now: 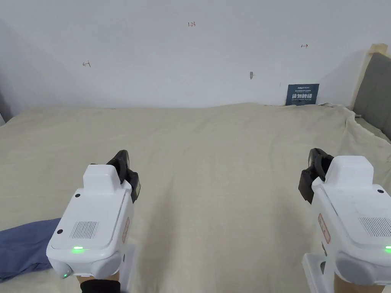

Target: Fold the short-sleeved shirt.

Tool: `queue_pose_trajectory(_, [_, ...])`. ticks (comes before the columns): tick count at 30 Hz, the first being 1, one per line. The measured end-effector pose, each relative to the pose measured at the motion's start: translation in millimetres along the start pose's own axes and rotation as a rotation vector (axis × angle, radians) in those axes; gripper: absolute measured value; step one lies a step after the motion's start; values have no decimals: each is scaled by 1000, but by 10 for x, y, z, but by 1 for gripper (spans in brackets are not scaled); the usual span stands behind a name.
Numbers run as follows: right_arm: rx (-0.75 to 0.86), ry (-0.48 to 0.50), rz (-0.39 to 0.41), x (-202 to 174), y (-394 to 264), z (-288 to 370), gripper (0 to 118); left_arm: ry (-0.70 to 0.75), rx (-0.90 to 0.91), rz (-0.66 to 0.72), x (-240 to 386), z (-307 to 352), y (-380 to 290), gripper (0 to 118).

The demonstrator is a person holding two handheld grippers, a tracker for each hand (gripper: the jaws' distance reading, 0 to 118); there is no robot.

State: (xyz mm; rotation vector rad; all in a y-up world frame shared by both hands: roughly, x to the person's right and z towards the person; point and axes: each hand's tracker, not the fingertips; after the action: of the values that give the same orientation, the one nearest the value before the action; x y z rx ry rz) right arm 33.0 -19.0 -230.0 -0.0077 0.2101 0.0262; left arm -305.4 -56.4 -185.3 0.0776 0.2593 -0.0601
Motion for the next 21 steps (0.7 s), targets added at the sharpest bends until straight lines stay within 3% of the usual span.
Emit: queue_pose_trajectory(21, [1,8,13,-50,50,38,0,-8,-2,-22,18,9,3,0])
